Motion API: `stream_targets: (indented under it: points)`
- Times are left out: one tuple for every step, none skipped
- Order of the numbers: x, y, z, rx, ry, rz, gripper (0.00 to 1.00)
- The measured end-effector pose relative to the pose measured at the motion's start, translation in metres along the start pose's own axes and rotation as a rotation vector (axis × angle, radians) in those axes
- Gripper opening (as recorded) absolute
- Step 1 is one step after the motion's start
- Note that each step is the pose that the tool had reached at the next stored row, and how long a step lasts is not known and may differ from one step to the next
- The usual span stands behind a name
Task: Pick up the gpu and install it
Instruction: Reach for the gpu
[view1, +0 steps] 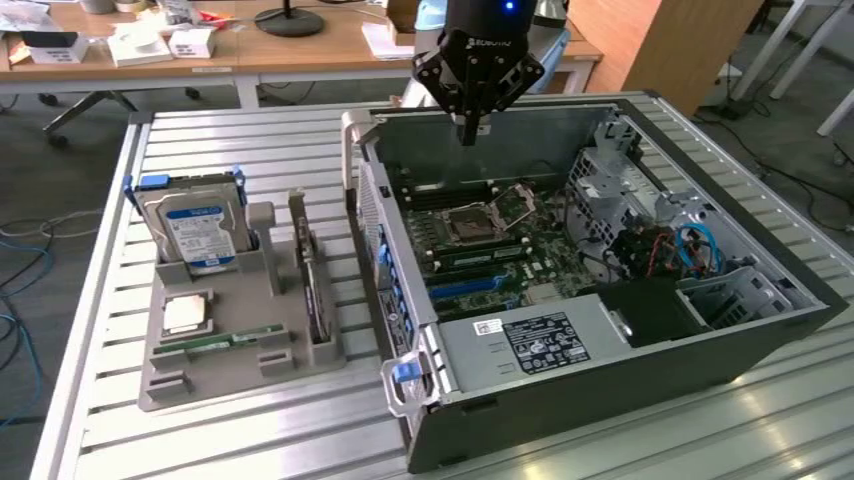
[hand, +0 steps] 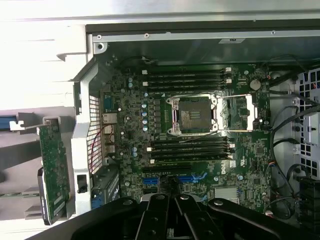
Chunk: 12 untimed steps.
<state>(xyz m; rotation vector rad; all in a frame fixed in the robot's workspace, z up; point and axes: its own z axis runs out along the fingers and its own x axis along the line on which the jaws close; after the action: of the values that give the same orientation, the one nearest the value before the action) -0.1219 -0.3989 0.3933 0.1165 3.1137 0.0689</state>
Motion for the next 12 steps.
stream_targets:
  points:
    - [0.000,0.0000,0.0000,0.0000,0.0000,0.000,0.11]
    - [0.000,0.0000,0.0001,-0.0001,0.0000,0.000,0.11]
    - [0.001,0.0000,0.0001,-0.0001,-0.0001,0.000,0.11]
    - [0.001,-0.0001,0.0001,-0.0002,-0.0001,0.000,0.11]
    - [0.002,-0.0002,0.0001,-0.0001,-0.0001,0.000,0.11]
    - [0.004,-0.0003,0.0000,0.0001,0.0000,0.000,0.11]
    - [0.006,-0.0004,0.0000,0.0001,0.0000,0.000,0.11]
    - [0.008,-0.0006,0.0000,0.0000,0.0000,0.000,0.11]
    - [0.010,-0.0008,-0.0001,0.0000,0.0000,0.000,0.11]
    - [0.013,-0.0010,-0.0001,0.0000,0.0000,0.000,0.11]
    - [0.016,-0.0012,-0.0001,0.0000,0.0000,0.000,0.11]
    - [0.019,-0.0014,-0.0002,0.0000,0.0000,0.000,0.11]
